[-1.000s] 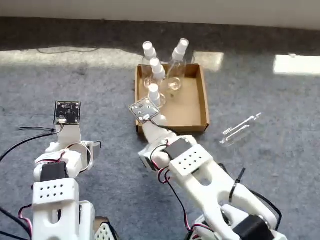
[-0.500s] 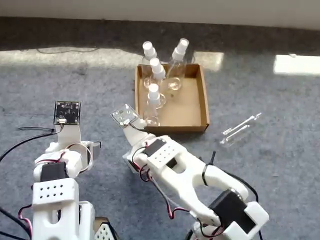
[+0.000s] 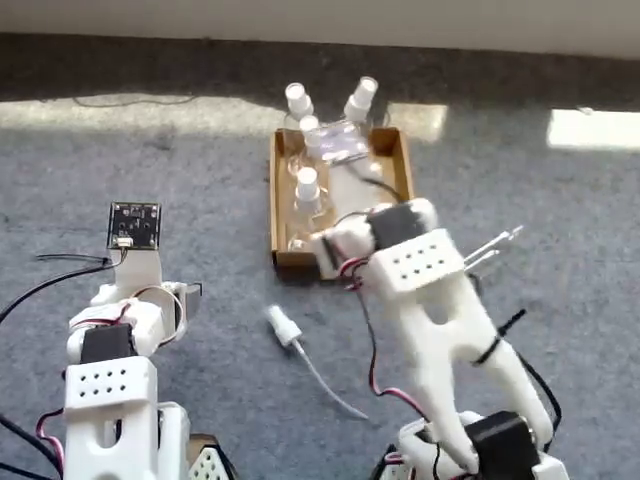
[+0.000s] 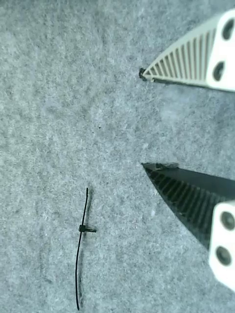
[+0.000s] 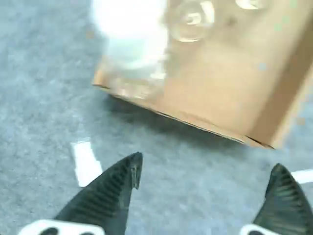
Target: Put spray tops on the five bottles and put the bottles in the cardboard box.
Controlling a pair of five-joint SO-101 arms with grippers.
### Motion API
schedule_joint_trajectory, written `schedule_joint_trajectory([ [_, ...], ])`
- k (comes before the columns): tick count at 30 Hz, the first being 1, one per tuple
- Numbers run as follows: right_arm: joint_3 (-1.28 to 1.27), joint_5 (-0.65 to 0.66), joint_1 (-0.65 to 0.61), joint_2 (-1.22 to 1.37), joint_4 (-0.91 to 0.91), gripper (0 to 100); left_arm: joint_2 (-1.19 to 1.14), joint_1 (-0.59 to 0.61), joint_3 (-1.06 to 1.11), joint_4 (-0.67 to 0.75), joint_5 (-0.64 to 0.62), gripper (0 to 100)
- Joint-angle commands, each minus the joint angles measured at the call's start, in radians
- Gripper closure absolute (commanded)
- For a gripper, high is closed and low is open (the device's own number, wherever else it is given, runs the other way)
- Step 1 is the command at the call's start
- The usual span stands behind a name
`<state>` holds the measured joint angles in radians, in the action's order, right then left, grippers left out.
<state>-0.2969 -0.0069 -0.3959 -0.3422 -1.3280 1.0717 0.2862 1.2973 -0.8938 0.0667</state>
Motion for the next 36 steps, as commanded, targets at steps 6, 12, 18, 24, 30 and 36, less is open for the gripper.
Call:
schedule_joint_trajectory([
  [6,0.173,-0.006,0.509,-0.002,0.019,65.2,0.012,-0.019,-0.005,0.011,-0.003,75],
  [12,0.170,-0.164,0.605,0.242,0.084,65.2,0.012,-0.019,-0.005,0.011,-0.003,75],
  [18,0.320,-0.272,0.627,0.475,0.105,65.2,0.007,-0.021,-0.005,0.012,-0.003,75],
  [24,0.447,-0.328,0.628,0.650,0.114,65.2,0.005,-0.021,-0.005,0.011,-0.003,75],
  [30,0.535,-0.325,0.630,0.799,0.113,65.6,0.005,-0.021,-0.005,0.012,-0.003,75],
  [36,0.544,-0.292,0.668,0.877,0.114,81.5,0.005,-0.021,-0.004,0.012,-0.003,75],
])
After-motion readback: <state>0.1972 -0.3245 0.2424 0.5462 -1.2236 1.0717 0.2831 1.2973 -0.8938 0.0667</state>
